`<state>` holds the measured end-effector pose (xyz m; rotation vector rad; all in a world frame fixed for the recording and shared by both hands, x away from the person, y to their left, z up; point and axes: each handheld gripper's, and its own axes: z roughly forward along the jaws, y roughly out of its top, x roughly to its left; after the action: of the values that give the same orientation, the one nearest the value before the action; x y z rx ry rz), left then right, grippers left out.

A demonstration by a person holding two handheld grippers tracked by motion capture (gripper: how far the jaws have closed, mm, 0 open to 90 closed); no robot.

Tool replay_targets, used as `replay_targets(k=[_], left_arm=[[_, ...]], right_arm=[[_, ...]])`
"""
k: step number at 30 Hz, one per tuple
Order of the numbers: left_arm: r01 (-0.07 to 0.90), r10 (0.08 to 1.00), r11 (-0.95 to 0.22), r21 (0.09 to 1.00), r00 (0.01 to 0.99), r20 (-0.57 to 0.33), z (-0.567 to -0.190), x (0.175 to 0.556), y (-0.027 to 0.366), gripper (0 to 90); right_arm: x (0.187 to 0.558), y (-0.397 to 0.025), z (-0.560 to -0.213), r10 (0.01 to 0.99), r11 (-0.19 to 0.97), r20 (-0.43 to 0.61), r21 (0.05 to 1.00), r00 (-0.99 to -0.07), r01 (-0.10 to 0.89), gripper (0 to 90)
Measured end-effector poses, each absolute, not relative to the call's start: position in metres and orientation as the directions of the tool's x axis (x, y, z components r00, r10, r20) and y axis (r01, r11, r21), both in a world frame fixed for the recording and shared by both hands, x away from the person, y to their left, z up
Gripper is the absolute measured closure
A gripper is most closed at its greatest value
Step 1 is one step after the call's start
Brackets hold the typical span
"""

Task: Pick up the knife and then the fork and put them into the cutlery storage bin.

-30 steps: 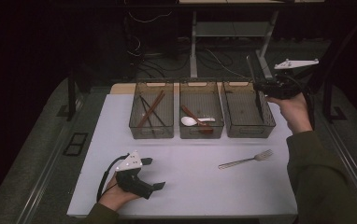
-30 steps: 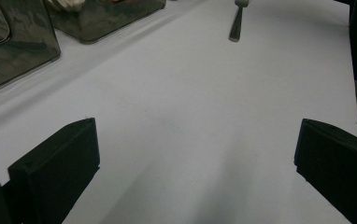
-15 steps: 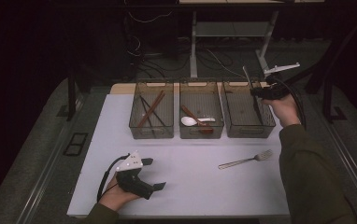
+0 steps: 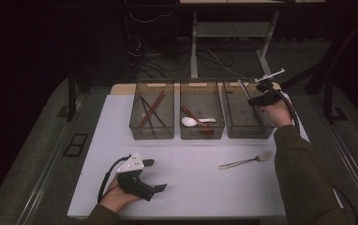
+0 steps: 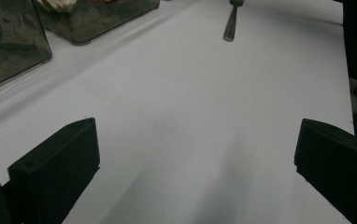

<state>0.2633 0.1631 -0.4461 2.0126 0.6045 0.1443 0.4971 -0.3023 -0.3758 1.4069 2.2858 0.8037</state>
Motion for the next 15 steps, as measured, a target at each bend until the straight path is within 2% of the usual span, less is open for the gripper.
replay_targets(k=[3, 11, 15], left_arm=[[0.355, 0.473, -0.39, 0.85, 0.869, -0.146, -0.446, 0.263, 0.163, 0.0], [0.354, 0.472, -0.39, 0.85, 0.869, -0.146, -0.446, 0.263, 0.163, 0.0], [0.354, 0.472, -0.388, 0.851, 0.869, -0.147, -0.446, 0.262, 0.163, 0.0]], right_arm=[[0.5, -0.3, -0.384, 0.897, 0.346, 0.017, 0.597, -0.443, 0.724, 78.9], [0.499, -0.302, -0.382, 0.907, 0.309, 0.041, 0.61, -0.418, 0.73, 57.1], [0.49, -0.305, -0.373, 0.9, 0.299, 0.051, 0.65, -0.432, 0.699, 54.2]])
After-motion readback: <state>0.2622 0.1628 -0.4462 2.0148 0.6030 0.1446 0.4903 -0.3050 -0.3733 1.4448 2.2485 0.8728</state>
